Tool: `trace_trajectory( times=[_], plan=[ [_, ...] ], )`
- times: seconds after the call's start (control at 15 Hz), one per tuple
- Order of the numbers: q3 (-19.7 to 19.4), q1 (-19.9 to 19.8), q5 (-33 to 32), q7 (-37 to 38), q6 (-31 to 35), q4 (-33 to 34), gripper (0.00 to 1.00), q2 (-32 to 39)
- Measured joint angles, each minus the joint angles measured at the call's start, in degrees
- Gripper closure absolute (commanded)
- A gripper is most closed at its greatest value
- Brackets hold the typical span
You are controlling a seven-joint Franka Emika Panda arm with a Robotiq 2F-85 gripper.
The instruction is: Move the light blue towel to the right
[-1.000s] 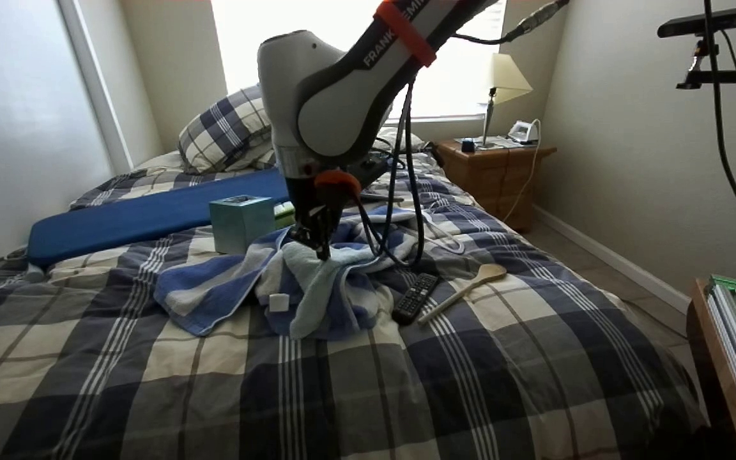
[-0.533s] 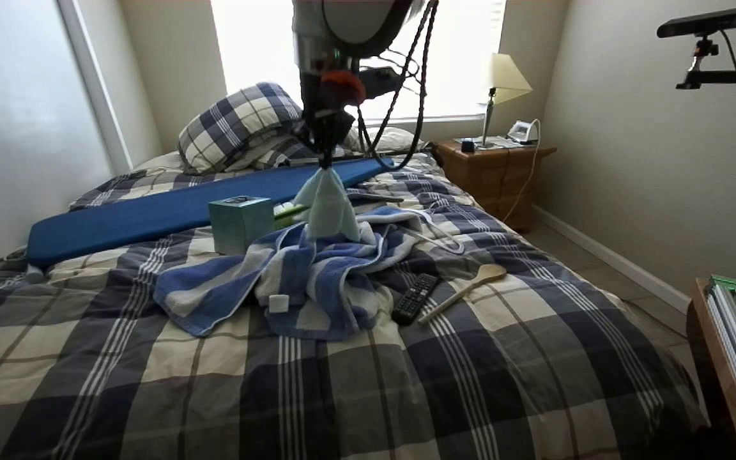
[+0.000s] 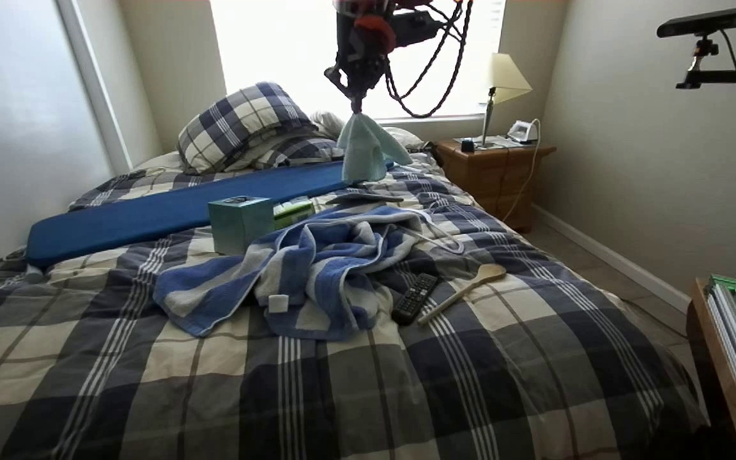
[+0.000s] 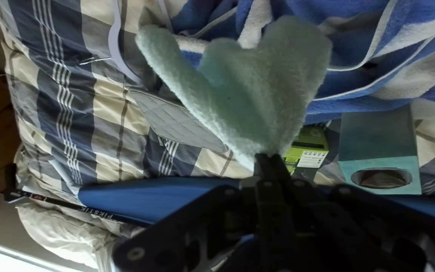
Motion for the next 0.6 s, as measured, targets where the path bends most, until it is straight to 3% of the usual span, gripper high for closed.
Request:
trace_trajectory(
  times=[0.6],
  plan=[
    [0.6, -0.67, -0.67, 1.09, -1.68, 0.11, 1.0, 0.56]
  ],
)
